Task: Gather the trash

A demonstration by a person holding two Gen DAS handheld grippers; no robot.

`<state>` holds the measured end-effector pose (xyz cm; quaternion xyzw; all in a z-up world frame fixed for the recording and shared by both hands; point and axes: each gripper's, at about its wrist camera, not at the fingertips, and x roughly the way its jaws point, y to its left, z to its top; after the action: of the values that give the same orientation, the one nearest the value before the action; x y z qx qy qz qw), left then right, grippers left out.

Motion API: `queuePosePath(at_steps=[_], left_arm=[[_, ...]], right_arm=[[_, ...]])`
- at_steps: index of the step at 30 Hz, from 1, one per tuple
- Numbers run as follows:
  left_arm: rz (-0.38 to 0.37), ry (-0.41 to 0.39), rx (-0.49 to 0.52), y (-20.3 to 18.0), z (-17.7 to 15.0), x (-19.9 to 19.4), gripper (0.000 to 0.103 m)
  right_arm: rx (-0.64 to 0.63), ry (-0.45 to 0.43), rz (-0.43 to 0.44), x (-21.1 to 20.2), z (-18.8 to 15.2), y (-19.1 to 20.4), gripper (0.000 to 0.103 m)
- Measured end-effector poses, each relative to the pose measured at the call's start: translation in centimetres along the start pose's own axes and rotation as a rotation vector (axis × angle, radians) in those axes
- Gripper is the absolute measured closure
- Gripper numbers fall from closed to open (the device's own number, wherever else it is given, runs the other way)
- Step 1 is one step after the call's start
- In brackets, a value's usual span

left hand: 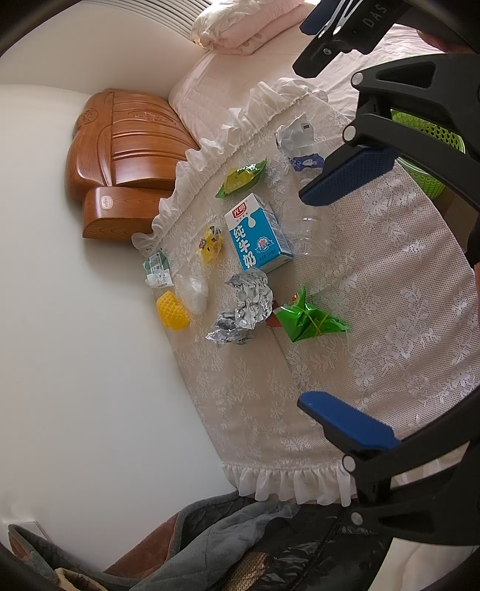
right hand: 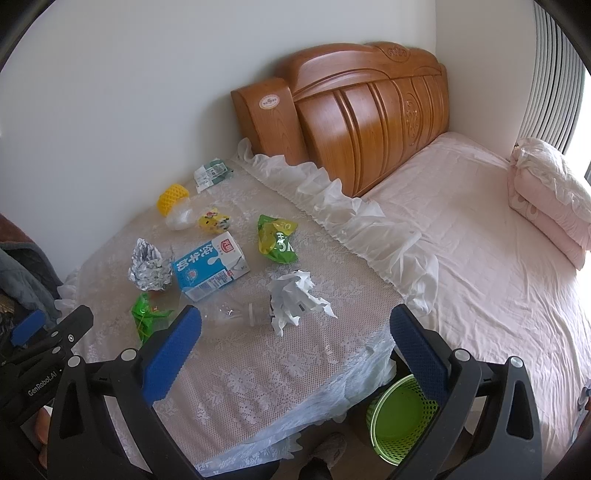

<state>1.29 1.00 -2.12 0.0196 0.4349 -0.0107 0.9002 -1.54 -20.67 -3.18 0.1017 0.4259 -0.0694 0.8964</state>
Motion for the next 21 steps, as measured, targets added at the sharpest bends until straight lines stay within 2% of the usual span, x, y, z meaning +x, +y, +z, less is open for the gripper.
queuePosePath(at_steps=[10,15,21], left_arm=[[-0.009,0.003,0.005,0.1,0.0,0.1,0.007],[-0.066,0.036,-0.005,2.6,-1.4,2.0,0.007],[-0.033,0.107,0.011,7.1,-5.1,5.0,0.007]], right_arm=[[-0.007,-0.006,-0.003,0.1,-0.1,0.0,0.002],[-0.038,0.022,-0.019,1.6,-1.4,-0.4,0.002],[-0.066,0.102,-0.019,4.4,-5.0,-1.0,0.002]])
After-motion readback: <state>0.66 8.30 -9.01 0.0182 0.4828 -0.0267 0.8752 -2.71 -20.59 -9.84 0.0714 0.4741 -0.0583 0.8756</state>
